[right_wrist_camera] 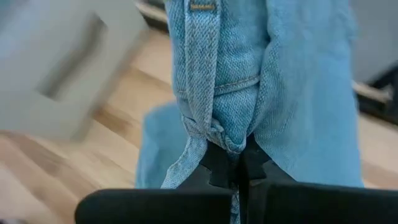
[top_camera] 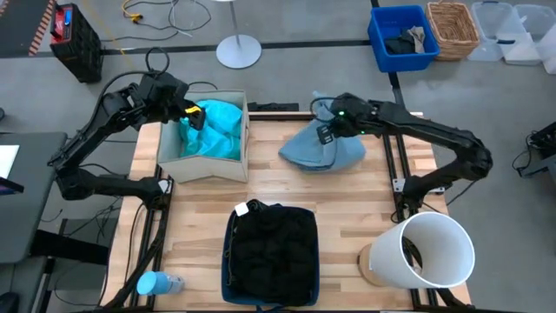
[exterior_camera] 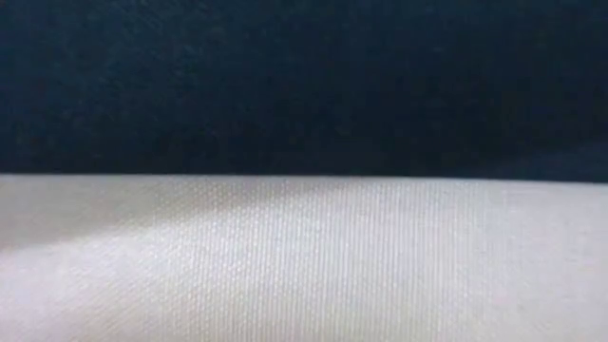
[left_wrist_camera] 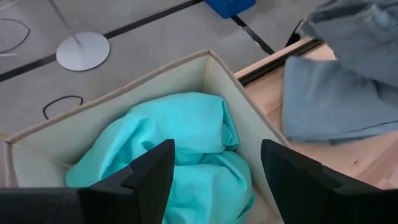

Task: Sort clothes
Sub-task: Put the blue denim jeans into the white laundry organizer

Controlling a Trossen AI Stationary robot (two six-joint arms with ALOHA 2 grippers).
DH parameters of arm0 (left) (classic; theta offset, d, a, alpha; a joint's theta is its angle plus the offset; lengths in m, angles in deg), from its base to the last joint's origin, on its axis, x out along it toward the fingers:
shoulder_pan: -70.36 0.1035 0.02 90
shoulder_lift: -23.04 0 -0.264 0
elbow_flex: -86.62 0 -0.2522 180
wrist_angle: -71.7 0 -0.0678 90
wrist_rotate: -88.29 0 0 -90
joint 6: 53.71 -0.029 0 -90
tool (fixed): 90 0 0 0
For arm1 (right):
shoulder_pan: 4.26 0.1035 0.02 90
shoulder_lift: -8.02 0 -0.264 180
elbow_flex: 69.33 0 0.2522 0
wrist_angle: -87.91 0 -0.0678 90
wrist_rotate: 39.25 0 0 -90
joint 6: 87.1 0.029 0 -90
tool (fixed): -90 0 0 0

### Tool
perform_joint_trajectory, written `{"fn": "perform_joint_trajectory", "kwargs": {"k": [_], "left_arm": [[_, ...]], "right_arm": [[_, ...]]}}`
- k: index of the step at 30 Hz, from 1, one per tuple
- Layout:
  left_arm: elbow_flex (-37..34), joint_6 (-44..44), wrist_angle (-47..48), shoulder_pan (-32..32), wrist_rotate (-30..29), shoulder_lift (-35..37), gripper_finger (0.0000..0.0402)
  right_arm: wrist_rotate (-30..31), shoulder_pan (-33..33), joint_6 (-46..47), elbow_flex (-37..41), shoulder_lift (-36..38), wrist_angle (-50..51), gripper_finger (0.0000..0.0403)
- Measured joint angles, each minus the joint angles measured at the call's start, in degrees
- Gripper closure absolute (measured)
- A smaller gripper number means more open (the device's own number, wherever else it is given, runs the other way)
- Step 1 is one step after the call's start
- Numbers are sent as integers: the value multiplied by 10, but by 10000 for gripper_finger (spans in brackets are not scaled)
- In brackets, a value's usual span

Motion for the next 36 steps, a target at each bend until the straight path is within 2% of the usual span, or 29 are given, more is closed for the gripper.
{"fn": "perform_joint_trajectory", "kwargs": {"k": [6,13,28,36], "left_arm": [[0,-6,-9,0,11,0,168],[0,-7,-11,0,43,0,168],[0,-3,-13,0,47,4,168],[0,16,-63,0,79,24,168]], "right_arm": [[10,16,16,0,39,-90,403],[11,26,11,-1,46,-190,403],[11,36,-28,-1,46,-500,403],[12,29,-44,-2,41,-697,403]]}}
